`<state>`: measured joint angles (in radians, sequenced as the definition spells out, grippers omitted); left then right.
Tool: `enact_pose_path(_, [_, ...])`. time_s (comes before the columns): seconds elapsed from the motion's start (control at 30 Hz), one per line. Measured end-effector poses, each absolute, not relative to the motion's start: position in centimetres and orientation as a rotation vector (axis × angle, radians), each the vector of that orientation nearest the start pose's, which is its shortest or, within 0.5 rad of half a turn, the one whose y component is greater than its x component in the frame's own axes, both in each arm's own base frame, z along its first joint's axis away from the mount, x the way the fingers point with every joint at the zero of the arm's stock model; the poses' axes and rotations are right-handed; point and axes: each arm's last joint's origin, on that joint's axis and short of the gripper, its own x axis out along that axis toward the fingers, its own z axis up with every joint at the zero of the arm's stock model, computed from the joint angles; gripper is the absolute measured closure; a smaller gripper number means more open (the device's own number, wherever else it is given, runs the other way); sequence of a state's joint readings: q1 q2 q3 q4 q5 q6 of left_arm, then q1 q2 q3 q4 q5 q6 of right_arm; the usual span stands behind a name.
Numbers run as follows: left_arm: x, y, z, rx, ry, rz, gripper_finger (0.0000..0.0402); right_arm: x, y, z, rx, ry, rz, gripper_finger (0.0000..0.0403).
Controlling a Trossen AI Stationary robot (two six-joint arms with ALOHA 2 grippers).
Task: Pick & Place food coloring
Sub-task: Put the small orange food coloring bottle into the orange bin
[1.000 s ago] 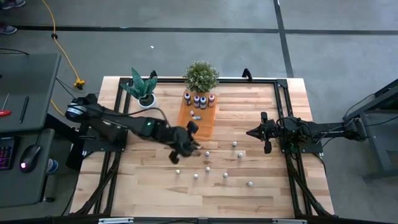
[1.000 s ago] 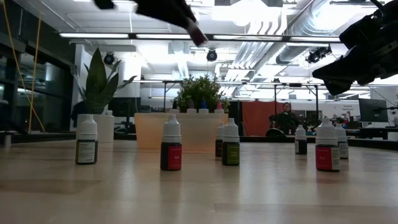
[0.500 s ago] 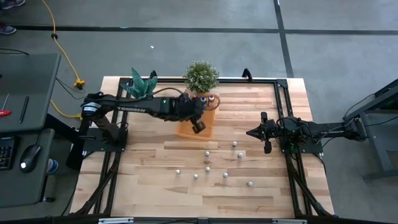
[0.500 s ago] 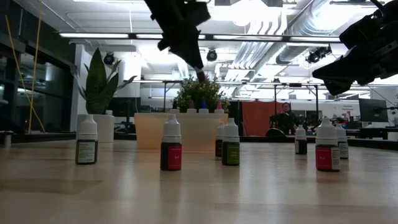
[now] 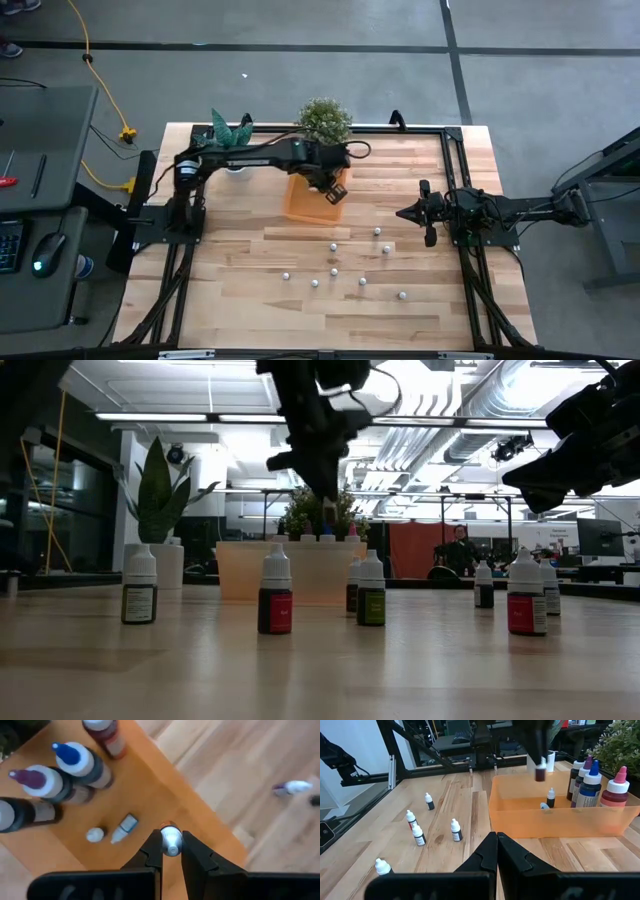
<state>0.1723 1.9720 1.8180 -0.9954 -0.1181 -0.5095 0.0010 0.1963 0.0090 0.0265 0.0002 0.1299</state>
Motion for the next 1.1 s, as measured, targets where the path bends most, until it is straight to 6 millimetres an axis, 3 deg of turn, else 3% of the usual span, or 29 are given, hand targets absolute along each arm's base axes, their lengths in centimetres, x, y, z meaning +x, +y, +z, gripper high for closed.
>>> enact_pose_path(0.43, [43.1, 10.5, 23.8, -0.469, 1.131, 0.609, 0.0374, 10.8, 0.0, 15.3, 0.129, 0.156, -0.01, 0.0402])
enact_pose_path(0.77, [44.5, 10.9, 22.3, -0.455, 1.07, 0.618, 0.0364, 10.8, 0.0, 15.3, 0.129, 0.156, -0.01, 0.0402])
enact_pose_path(1.1, [44.5, 10.8, 20.6, -0.427, 1.161, 0.594, 0.0365, 10.8, 0.0, 15.3, 0.13, 0.155, -0.01, 0.0402])
